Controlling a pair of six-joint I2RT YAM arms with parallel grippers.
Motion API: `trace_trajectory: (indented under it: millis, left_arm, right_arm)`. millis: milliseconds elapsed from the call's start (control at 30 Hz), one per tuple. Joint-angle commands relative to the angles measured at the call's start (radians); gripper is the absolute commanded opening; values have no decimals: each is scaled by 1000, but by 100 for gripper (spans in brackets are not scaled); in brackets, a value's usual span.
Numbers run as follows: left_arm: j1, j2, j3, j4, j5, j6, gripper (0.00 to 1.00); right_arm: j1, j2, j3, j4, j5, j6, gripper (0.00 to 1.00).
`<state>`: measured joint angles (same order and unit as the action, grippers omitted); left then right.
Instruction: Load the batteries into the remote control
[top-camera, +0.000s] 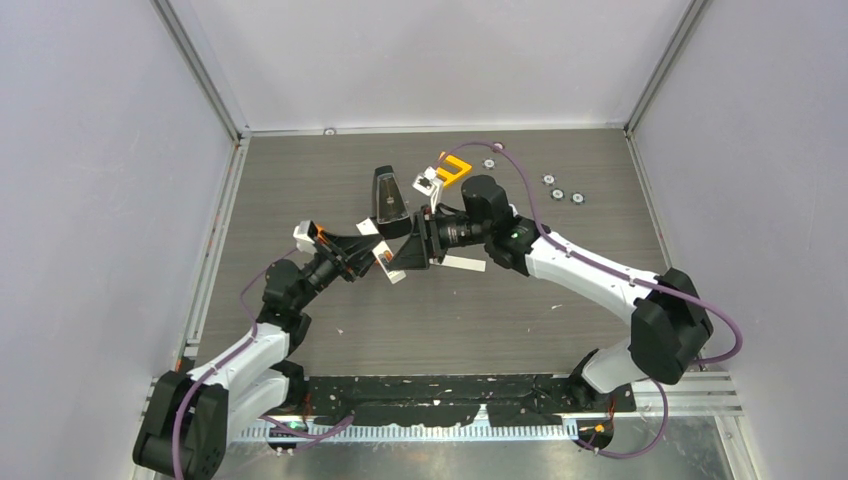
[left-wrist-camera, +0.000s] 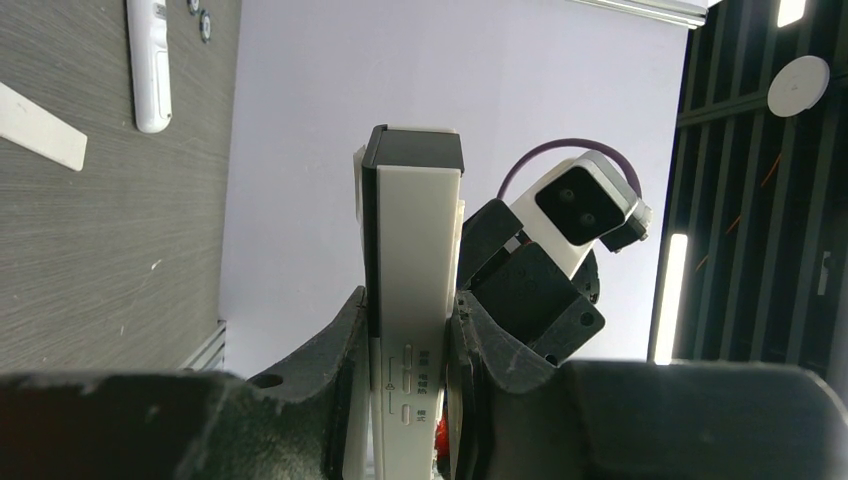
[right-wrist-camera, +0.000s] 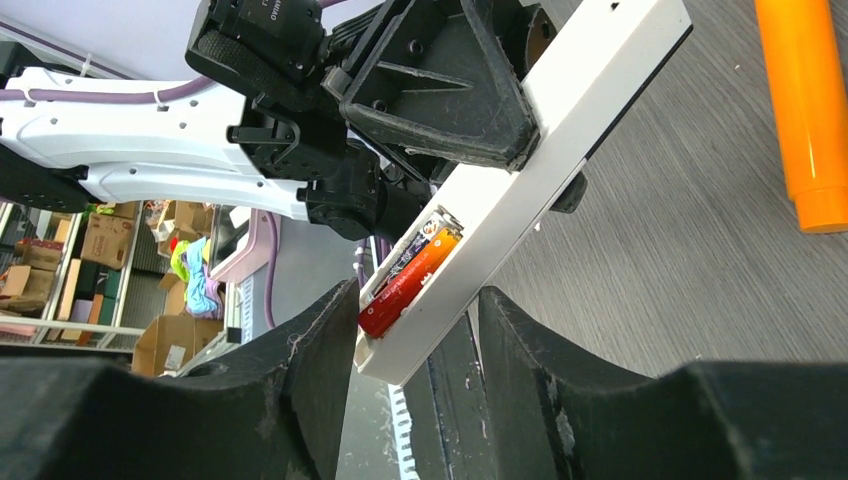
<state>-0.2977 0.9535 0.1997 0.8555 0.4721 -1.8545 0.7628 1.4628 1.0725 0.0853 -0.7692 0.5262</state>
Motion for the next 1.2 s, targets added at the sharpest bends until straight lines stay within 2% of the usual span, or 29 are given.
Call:
trace_trajectory:
  millis: [0, 567, 767, 833, 933, 1000, 1033, 1067, 1100, 1167]
  left_arm:
    - [-9, 0, 55, 83, 54, 0, 0]
    - [-9, 12, 76, 111, 65, 88, 0]
    - [-9, 26, 71, 148, 58, 112, 0]
    - [-8, 32, 66, 164, 57, 114, 0]
    - [-9, 37, 61, 178, 58, 128, 0]
    - [-8, 37, 60, 170, 62, 155, 0]
    - [-8, 36, 60, 167, 64, 170, 0]
    - [-8, 35, 60, 162, 70, 193, 0]
    - [-8, 29, 60, 149, 76, 220, 0]
    - [-7, 20, 62, 127, 83, 286, 0]
  right_arm:
    - [1, 26, 55, 15, 26, 0, 51]
    - [-1, 101, 110, -62, 31, 26, 41]
    - [-2, 115, 119, -73, 19, 38, 32]
    - [-3, 118, 119, -74, 15, 41, 25]
    - [-3, 117, 117, -75, 12, 44, 23]
    - [-4, 113, 113, -72, 9, 45, 33]
    - [-6, 103, 106, -71, 17, 44, 47]
    - [-8, 97, 103, -69, 22, 44, 55]
    - [-9, 80, 93, -67, 37, 43, 67]
    - [-16, 55, 79, -55, 45, 45, 78]
